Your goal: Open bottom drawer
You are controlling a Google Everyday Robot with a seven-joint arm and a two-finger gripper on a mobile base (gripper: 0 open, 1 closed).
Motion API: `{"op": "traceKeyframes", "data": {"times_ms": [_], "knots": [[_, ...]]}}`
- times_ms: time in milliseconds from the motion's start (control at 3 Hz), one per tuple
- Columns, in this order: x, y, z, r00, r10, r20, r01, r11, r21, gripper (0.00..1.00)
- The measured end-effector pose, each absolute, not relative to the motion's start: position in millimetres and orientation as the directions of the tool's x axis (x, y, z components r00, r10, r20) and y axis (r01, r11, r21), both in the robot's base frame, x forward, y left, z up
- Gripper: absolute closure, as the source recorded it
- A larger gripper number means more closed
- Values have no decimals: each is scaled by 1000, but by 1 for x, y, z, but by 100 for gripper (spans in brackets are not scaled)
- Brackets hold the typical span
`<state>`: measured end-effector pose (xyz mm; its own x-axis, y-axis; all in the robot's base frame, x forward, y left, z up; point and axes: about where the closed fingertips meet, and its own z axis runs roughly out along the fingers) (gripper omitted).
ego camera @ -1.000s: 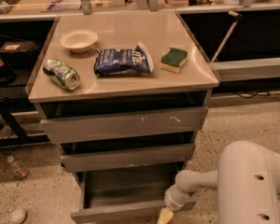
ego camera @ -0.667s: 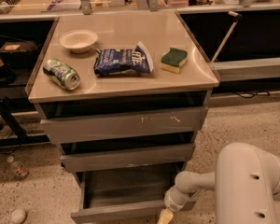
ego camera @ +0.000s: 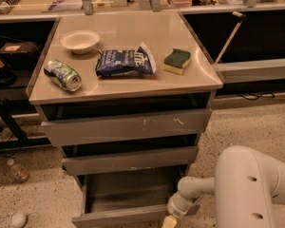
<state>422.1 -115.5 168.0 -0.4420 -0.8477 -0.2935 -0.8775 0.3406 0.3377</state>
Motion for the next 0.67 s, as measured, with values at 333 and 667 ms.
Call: {"op": "traceKeyframes", "data": {"times_ms": [333, 667], "knots": [[422, -116, 171, -442, -848, -293, -877, 341, 338, 0], [404, -127, 175, -464, -845, -266, -865, 369, 339, 0]]}}
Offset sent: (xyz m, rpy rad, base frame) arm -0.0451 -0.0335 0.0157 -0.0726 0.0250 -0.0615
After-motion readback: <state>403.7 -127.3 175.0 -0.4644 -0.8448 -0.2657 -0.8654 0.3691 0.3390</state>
